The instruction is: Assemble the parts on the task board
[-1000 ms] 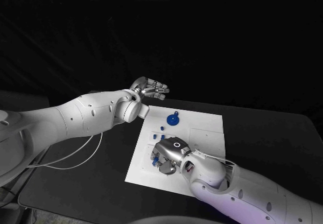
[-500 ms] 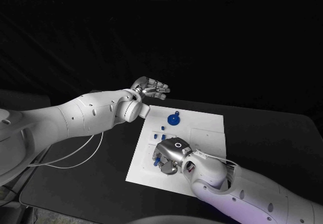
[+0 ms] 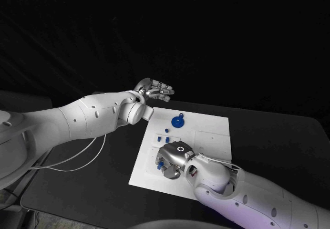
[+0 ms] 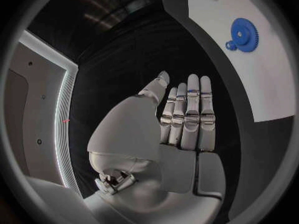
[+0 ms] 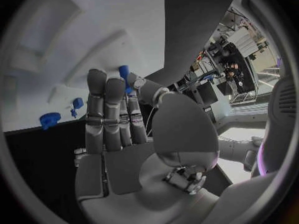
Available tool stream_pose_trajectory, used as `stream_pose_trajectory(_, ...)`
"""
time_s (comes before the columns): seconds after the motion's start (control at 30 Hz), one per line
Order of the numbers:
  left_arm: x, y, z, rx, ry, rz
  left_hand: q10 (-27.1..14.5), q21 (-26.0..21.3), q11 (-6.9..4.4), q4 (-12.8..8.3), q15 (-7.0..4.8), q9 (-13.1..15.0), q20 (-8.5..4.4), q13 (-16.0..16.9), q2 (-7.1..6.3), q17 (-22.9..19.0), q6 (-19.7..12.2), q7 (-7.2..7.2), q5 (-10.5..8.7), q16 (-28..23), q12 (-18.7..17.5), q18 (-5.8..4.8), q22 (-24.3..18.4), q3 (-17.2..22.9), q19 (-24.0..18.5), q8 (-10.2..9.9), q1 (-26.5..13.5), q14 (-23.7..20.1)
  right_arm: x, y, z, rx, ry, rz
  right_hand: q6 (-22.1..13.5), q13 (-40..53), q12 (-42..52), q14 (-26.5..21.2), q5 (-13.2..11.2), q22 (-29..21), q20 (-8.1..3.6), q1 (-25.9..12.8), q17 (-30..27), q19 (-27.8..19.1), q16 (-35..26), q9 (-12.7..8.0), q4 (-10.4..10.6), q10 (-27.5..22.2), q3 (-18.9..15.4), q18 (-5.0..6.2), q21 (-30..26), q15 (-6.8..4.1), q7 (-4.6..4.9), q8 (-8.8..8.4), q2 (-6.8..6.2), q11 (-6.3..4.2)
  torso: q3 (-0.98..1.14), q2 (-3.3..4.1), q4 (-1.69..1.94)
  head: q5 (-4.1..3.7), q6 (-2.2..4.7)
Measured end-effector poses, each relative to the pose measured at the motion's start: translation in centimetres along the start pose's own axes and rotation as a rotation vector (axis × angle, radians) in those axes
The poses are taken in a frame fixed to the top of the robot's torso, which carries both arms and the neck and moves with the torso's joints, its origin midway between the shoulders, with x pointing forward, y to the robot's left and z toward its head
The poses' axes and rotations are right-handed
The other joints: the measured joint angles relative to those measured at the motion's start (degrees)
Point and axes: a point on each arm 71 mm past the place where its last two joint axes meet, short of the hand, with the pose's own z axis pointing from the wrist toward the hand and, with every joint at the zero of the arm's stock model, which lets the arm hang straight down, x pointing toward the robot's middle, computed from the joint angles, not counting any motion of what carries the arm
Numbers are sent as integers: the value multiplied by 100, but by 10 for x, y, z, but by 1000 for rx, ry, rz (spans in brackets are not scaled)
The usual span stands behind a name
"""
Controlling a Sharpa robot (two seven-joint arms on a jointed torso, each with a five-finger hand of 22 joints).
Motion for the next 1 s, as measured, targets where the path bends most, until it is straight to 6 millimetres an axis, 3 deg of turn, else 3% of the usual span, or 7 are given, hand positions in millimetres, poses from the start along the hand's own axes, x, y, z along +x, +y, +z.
stream_pose_trajectory(0.53,1,0,0,-2,3,-1,0,0,0,16,0,0,0,0,0,5,0,0,0,0,0,0,-26,16,0,0,0,0,3,10,6,-9,3,-29,4,7,-21,8,0,31,1,-1,-1,1,-4,2,-23,0,9,-1,-25,9,6,5,-2,0,-6,-1,3,-4,-16)
stream_pose_trajectory(0.67,1,0,0,-2,3,-1,0,0,0,16,0,0,0,0,0,5,0,0,0,0,0,0,-26,16,0,0,0,0,4,11,6,-10,3,-33,-177,-9,-34,-26,17,76,2,-2,6,1,-4,-23,-78,-55,65,-1,-27,42,92,26,-3,-55,-5,-2,3,-5,-21)
stream_pose_trajectory(0.7,0,0,0,-3,3,-1,0,0,0,16,0,0,0,0,0,5,0,0,0,0,0,1,-26,16,0,0,0,0,4,11,6,-10,2,-33,-251,-9,-35,-26,119,85,3,-29,7,0,-3,-36,-88,-87,51,0,-37,42,105,49,-33,-85,-4,-2,2,-5,-23)
stream_pose_trajectory(0.77,0,0,0,-3,4,-1,0,0,0,16,0,0,0,0,0,4,0,0,0,0,0,0,-25,16,0,0,0,0,4,11,6,-10,2,-32,-398,-7,-34,-51,335,98,34,-63,7,12,0,-49,-78,-222,-80,20,-49,64,148,32,-98,-78,-3,-2,1,-5,-24)
stream_pose_trajectory(0.87,0,0,0,-4,4,-1,0,0,0,16,0,0,0,0,0,4,0,0,0,0,0,0,-25,16,0,0,0,0,7,11,5,-10,8,-28,-554,-2,-6,-67,572,94,84,-136,5,3,1,-51,-62,-519,-292,167,-73,123,185,33,-247,2,-4,-2,-2,1,-25)
stream_pose_trajectory(1.0,0,1,0,-6,3,-1,0,0,0,16,0,0,0,0,0,4,0,0,0,0,0,1,-25,16,0,0,0,0,12,9,3,-6,19,-17,-788,-12,-5,-139,632,-38,166,-150,-59,4,1,-51,-17,-1024,-959,237,-231,193,195,33,-397,122,0,-2,-3,7,-25)
